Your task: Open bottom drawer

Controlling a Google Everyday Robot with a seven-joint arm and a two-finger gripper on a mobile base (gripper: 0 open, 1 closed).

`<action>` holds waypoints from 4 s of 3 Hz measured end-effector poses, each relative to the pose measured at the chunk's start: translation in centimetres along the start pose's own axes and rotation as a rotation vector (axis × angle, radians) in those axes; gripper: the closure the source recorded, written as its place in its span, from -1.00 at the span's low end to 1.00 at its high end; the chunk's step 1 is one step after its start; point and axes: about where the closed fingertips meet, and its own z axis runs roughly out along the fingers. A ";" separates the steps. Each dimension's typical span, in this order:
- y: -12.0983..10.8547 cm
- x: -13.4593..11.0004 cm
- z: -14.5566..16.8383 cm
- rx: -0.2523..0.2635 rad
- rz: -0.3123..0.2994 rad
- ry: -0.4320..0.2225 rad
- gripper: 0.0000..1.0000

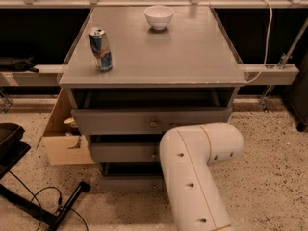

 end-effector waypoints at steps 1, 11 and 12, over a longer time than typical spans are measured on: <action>0.7 0.3 -0.8 -0.015 0.005 -0.002 1.00; 8.3 2.9 -4.7 -0.138 0.034 -0.039 0.62; 8.3 2.9 -4.7 -0.138 0.034 -0.039 0.16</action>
Offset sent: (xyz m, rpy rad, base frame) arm -0.3939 -0.1446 0.1720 0.1653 0.4879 0.0445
